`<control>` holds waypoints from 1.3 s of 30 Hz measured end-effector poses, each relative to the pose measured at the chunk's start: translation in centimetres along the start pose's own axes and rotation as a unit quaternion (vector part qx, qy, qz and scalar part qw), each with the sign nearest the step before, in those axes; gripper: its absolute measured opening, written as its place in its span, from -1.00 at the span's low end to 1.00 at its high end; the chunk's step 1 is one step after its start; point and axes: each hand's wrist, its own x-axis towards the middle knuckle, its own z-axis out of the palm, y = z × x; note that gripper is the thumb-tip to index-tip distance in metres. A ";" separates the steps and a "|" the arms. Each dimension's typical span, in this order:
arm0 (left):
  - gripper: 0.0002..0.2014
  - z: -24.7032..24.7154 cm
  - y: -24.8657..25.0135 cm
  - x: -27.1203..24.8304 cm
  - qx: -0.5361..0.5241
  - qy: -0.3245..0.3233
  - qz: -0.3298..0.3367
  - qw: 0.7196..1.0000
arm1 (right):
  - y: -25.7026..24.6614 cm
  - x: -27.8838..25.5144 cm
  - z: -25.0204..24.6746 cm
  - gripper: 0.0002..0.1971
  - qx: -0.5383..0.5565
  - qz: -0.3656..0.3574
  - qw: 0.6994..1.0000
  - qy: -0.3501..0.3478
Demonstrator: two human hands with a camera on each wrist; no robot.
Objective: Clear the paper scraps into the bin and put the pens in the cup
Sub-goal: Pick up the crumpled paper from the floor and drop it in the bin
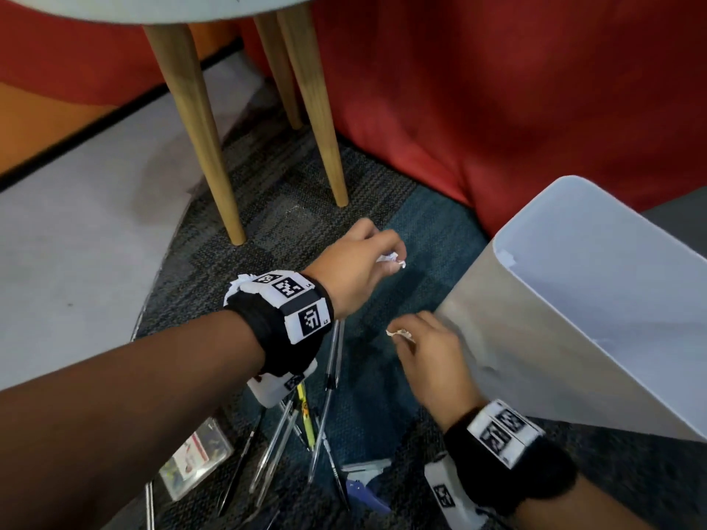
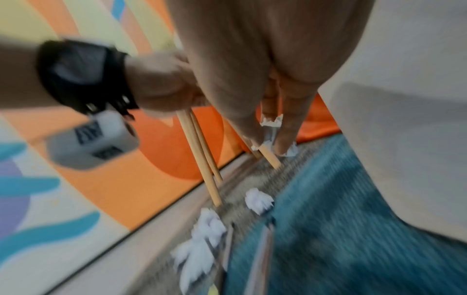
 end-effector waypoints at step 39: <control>-0.86 -6.4 -5.1 -2.3 0.135 -0.023 -0.052 0.989 | -6.7 0.4 -16.2 -0.80 -0.002 0.019 0.959 0.282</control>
